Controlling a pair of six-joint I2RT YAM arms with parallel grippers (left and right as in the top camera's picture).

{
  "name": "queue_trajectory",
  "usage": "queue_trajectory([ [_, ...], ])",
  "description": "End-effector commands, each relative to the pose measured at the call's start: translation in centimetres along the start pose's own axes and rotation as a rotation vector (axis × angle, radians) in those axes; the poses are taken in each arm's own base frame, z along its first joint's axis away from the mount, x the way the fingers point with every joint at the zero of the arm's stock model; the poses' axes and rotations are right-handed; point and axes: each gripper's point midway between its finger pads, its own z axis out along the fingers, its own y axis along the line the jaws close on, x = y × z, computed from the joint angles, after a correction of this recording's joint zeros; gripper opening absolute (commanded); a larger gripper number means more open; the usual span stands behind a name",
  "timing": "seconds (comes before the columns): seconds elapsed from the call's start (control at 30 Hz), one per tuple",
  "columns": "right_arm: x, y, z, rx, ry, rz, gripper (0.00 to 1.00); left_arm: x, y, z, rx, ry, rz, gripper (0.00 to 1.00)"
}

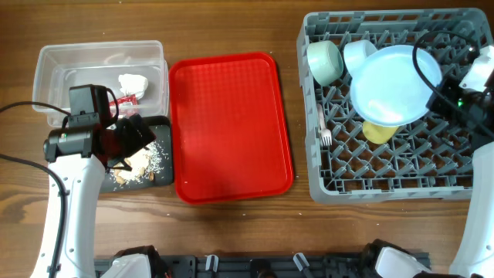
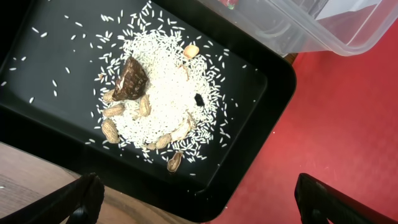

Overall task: Sort waste into correct bins and load items into the dishwasher rack
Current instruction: 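Stand the light-blue plate upright in the rack slots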

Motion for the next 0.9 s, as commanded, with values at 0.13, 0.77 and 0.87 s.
queue_trajectory([
  [0.13, -1.6, 1.1, -2.3, 0.339, -0.109, -0.237, 0.04, -0.1, -0.1, -0.4, 0.013, -0.010, -0.014, 1.00],
  [0.77, -0.3, 8.8, -3.0, 0.606, -0.198, -0.563, 0.04, -0.1, -0.1, -0.4, 0.013, -0.009, -0.014, 1.00],
  [0.87, 0.3, 8.7, -2.6, 0.643, -0.183, -0.557, 0.04, -0.1, -0.1, -0.4, 0.013, -0.009, -0.014, 1.00],
])
